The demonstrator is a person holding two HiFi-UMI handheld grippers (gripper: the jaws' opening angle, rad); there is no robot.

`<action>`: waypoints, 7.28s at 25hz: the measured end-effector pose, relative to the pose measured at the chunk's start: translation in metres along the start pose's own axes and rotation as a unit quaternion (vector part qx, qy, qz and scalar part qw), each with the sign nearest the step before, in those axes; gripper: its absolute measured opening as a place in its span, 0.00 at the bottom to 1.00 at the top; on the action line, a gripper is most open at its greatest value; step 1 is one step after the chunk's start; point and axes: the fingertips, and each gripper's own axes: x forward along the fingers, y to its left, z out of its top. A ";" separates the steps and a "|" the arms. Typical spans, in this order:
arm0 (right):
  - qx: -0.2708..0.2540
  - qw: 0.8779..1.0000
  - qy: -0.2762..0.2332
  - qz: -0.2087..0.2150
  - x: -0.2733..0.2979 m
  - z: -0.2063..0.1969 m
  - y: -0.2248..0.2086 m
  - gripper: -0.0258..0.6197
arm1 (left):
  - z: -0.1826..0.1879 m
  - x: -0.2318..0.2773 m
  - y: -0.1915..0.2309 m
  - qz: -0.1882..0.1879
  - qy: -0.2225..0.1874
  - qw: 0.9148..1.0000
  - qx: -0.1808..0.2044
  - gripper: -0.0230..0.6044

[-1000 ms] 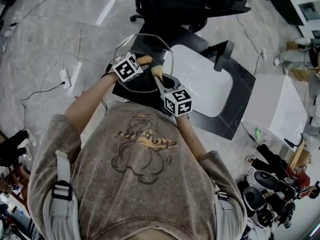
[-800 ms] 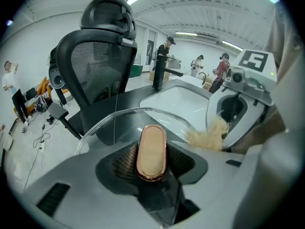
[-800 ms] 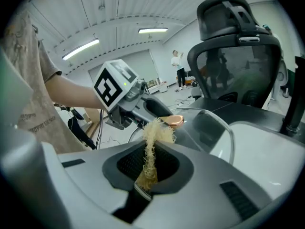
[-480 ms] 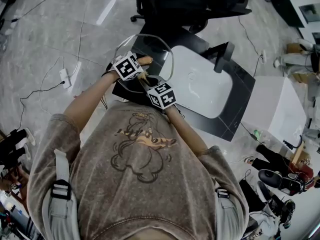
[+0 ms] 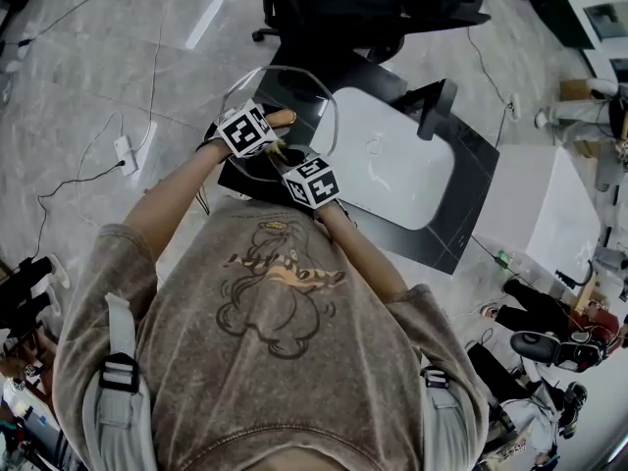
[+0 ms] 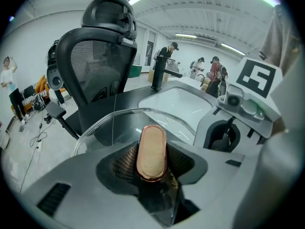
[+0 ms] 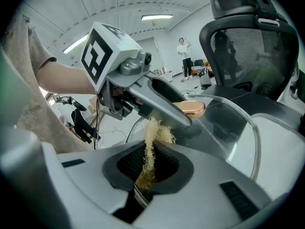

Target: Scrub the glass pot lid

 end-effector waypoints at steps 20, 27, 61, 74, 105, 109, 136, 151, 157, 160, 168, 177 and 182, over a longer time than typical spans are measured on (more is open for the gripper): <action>0.028 0.999 0.023 -0.002 -0.025 -0.010 -0.031 0.10 | -0.001 -0.001 -0.001 -0.004 0.000 1.000 0.012 0.34; 0.028 0.999 0.033 -0.022 -0.036 -0.009 -0.061 0.10 | 0.000 0.000 0.000 -0.004 -0.003 1.000 0.012 0.34; 0.006 0.984 0.170 0.057 0.040 0.083 -0.113 0.10 | -0.003 0.003 -0.001 0.011 -0.013 1.000 0.016 0.33; -0.024 0.975 0.202 0.091 0.062 0.094 -0.091 0.10 | -0.004 0.001 0.001 0.037 -0.023 0.999 0.028 0.33; -0.071 0.963 0.231 0.122 0.109 0.114 -0.061 0.10 | -0.005 0.003 0.000 0.036 -0.025 0.999 0.013 0.33; -0.060 0.968 0.217 0.111 0.120 0.120 -0.061 0.10 | -0.004 0.003 -0.001 0.036 -0.025 0.999 0.011 0.33; 0.018 0.987 0.156 0.037 0.106 0.137 -0.127 0.10 | -0.004 0.003 0.001 0.034 -0.030 0.999 -0.010 0.33; 0.069 0.990 0.118 -0.016 0.054 0.114 -0.181 0.10 | -0.006 0.005 0.001 0.031 -0.023 0.999 -0.011 0.33; 0.095 0.990 0.100 -0.039 0.029 0.097 -0.195 0.10 | -0.006 0.005 0.001 0.032 -0.022 0.999 -0.013 0.33; 0.106 0.989 0.094 -0.048 0.016 0.086 -0.200 0.10 | -0.006 0.005 0.003 0.035 -0.025 0.999 -0.011 0.33; 0.126 0.987 0.074 -0.063 -0.010 0.062 -0.202 0.10 | -0.005 0.006 0.002 0.037 -0.025 0.999 -0.014 0.33; 0.140 0.986 0.054 -0.075 -0.035 0.036 -0.196 0.10 | -0.004 0.004 0.001 0.037 -0.022 0.999 -0.014 0.33; 0.143 0.986 0.054 -0.069 -0.048 0.020 -0.189 0.10 | -0.003 0.004 0.001 0.037 -0.021 0.999 -0.014 0.33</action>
